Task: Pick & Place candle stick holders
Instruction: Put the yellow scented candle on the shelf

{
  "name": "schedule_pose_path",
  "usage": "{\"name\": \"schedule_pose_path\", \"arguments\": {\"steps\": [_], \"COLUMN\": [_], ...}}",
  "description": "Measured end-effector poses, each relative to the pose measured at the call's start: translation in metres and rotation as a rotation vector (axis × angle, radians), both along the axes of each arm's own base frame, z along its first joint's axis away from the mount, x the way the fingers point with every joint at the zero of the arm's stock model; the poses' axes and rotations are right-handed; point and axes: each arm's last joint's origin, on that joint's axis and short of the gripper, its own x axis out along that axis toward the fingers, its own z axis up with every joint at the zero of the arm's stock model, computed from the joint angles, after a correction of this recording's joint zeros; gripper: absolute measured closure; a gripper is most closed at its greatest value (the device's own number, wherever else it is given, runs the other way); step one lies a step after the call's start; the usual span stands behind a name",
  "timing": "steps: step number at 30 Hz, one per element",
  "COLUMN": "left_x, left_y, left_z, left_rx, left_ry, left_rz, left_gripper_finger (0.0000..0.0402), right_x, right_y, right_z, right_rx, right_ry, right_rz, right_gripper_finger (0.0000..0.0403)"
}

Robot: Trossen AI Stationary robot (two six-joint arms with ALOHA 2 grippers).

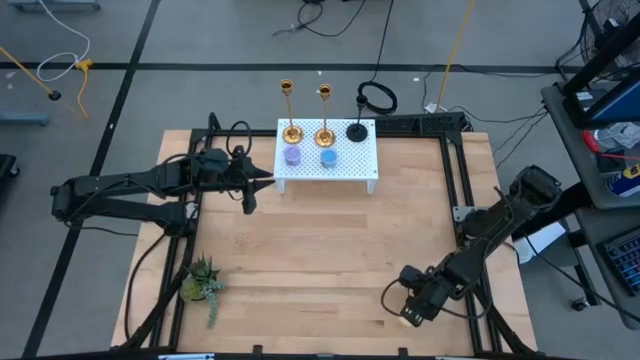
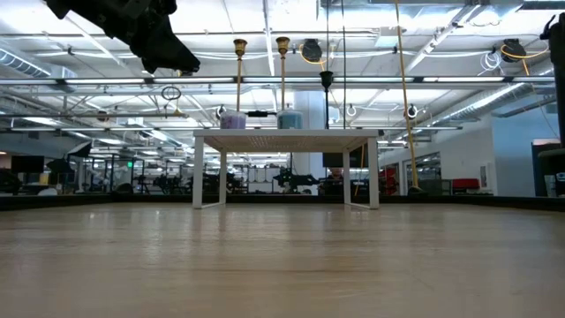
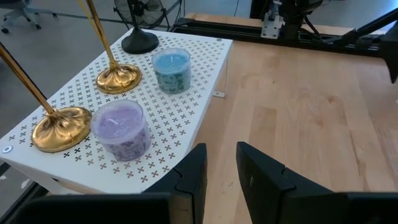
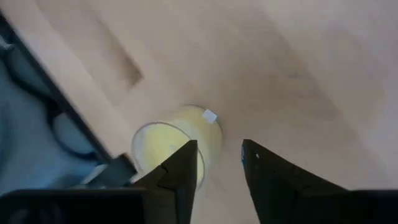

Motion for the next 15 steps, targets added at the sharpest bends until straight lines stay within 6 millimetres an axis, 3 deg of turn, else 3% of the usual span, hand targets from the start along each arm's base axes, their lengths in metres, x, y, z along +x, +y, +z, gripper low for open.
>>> {"name": "schedule_pose_path", "arguments": {"steps": [6,15], "left_x": [0.0000,0.0000], "left_y": [0.0001,0.0001], "left_z": [-0.0001,-0.0001], "left_rx": [0.000,0.000], "left_ry": [0.001,0.001], "left_rz": [0.000,0.000], "left_gripper_finger": [0.0309,0.0309], "right_x": [0.0021,0.0005], "right_y": [0.0022,0.0007], "right_z": [-0.0004,0.0036], "right_rx": [0.025,0.032], "right_ry": [-0.044,-0.040], "right_rz": [0.037,0.025], "right_gripper_finger": [0.0308,0.0312]}}
